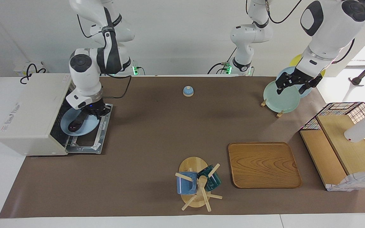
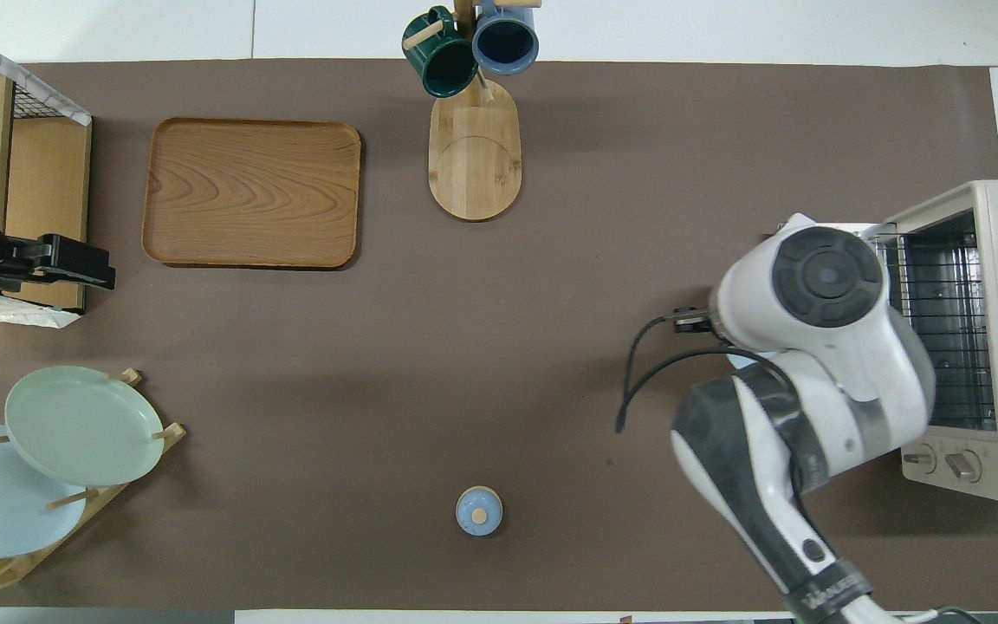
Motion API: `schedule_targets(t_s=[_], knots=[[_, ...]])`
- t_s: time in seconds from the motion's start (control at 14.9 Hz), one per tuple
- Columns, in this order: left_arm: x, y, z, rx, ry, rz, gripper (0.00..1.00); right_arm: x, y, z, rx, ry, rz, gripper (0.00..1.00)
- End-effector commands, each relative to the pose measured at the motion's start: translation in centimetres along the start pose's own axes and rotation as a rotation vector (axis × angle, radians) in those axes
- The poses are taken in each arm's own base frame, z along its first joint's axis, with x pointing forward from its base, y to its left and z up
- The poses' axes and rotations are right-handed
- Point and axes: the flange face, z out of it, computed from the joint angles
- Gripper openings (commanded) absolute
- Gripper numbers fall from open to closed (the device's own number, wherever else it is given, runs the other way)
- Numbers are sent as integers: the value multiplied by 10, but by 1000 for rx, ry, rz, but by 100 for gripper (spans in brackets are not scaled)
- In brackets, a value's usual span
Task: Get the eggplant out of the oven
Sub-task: 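Pull the plate out of the oven toward the table center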
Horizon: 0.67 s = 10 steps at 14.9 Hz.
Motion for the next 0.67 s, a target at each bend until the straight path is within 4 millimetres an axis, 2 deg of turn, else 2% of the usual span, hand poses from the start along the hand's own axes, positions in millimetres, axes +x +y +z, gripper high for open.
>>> schedule_targets(t_s=[0.0, 0.07, 0.27, 0.33, 0.6], knots=[[-2, -4, -4, 19, 5, -11, 100, 21, -80, -16, 42, 2, 29, 0], [-2, -3, -4, 19, 7, -10, 100, 21, -114, -25, 59, 12, 51, 0], [-2, -3, -4, 19, 7, -10, 100, 24, -229, -17, 67, 19, 144, 0], [-2, -3, -4, 19, 7, -10, 100, 16, -247, -24, 84, 35, 144, 0], [-2, -4, -4, 19, 7, -11, 100, 13, -267, -9, 136, 62, 141, 0]])
